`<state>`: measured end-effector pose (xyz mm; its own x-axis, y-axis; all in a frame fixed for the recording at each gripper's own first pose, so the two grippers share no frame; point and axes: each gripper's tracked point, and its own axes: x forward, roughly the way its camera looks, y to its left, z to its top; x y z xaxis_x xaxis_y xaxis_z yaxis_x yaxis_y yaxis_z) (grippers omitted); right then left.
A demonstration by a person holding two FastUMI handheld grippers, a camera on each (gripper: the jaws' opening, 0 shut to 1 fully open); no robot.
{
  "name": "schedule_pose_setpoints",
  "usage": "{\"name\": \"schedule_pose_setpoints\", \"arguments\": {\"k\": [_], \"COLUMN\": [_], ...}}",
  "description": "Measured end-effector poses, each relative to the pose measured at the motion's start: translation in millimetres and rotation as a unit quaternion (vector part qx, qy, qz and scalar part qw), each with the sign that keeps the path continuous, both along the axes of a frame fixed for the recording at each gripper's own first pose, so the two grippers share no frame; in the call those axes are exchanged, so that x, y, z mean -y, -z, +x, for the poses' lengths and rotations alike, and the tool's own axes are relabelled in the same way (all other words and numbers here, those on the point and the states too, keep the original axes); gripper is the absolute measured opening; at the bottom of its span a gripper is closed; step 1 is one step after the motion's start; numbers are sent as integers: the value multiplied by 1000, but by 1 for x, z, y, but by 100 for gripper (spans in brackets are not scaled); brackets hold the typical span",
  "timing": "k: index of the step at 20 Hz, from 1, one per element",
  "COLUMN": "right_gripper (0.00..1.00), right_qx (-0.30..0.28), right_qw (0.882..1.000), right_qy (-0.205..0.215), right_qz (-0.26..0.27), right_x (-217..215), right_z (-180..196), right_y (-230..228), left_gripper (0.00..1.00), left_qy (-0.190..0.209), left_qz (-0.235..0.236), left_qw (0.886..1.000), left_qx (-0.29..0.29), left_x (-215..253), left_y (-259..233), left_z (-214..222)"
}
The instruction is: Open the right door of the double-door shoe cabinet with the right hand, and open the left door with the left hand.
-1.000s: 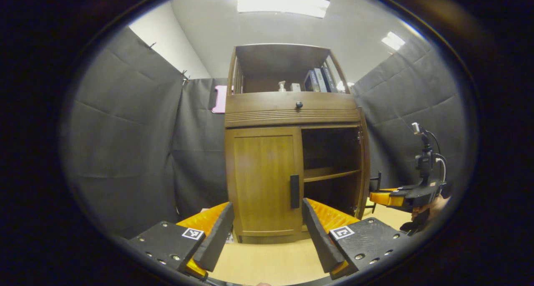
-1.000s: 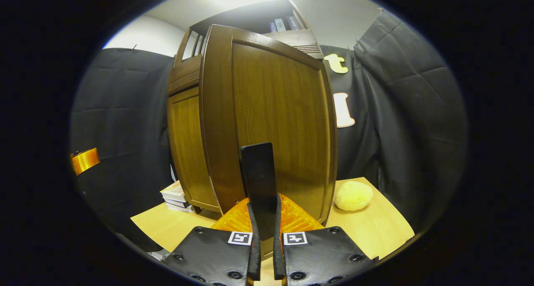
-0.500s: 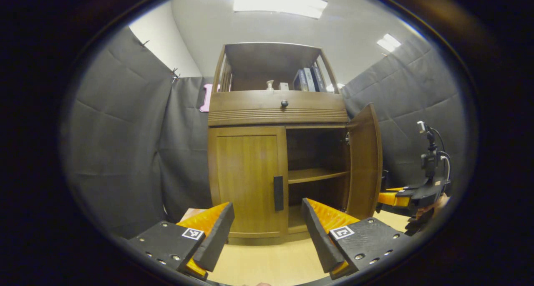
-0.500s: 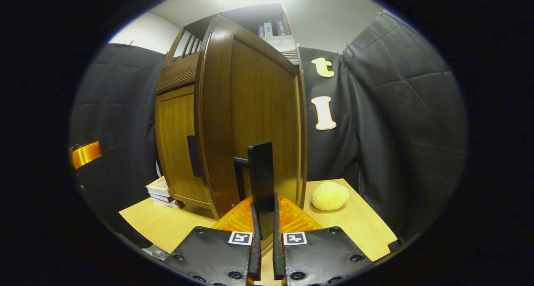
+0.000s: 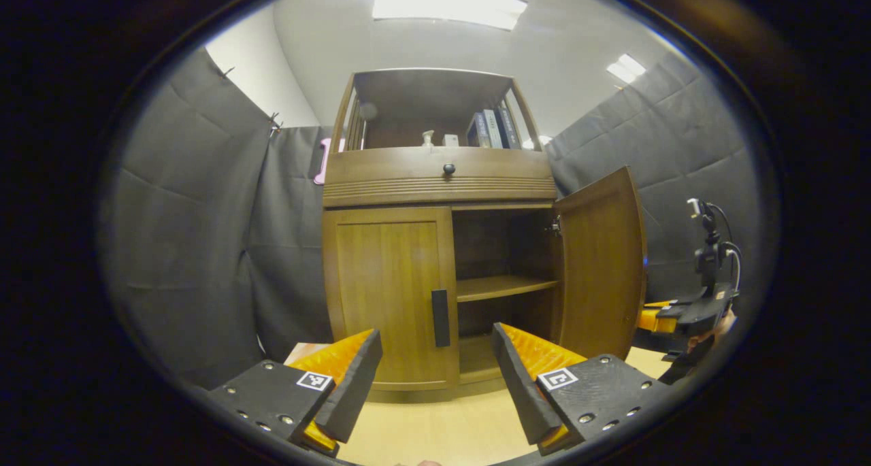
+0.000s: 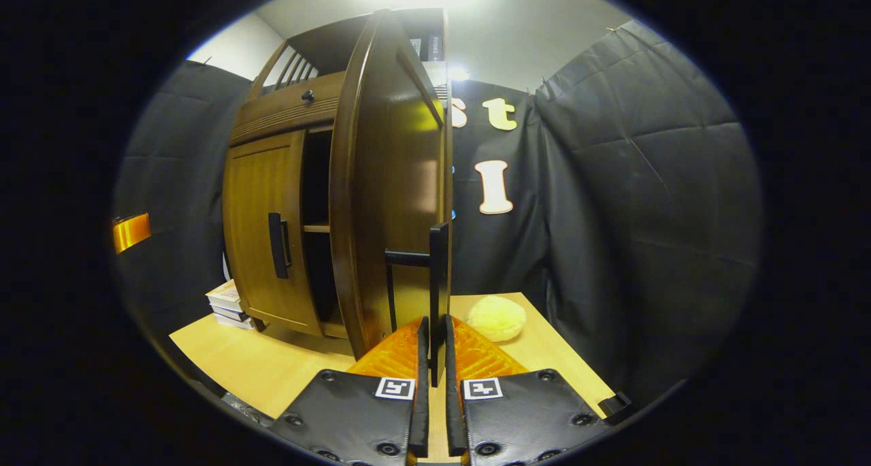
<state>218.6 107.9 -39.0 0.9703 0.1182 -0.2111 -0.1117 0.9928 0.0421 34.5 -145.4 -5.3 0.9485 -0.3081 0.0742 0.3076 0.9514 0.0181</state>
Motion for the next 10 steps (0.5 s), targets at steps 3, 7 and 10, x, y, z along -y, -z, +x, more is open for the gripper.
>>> {"name": "schedule_pose_setpoints", "arguments": {"k": [3, 7, 10], "right_gripper": [10, 0, 7], "right_qx": [0, 5, 5], "right_qw": [1000, 999, 997], "right_qy": [16, 51, 71], "right_qz": [1, -3, -7], "right_x": [13, 37, 57], "right_z": [0, -5, -15], "right_y": [2, 0, 1], "left_gripper": [94, 94, 93], "left_qy": [-1, 0, 4], "left_qz": [3, 7, 7], "left_qw": [1000, 1000, 1000], "left_qx": [0, 2, 3], "left_x": [-2, 0, 5], "left_y": [3, 4, 2], "left_z": [4, 13, 26]}}
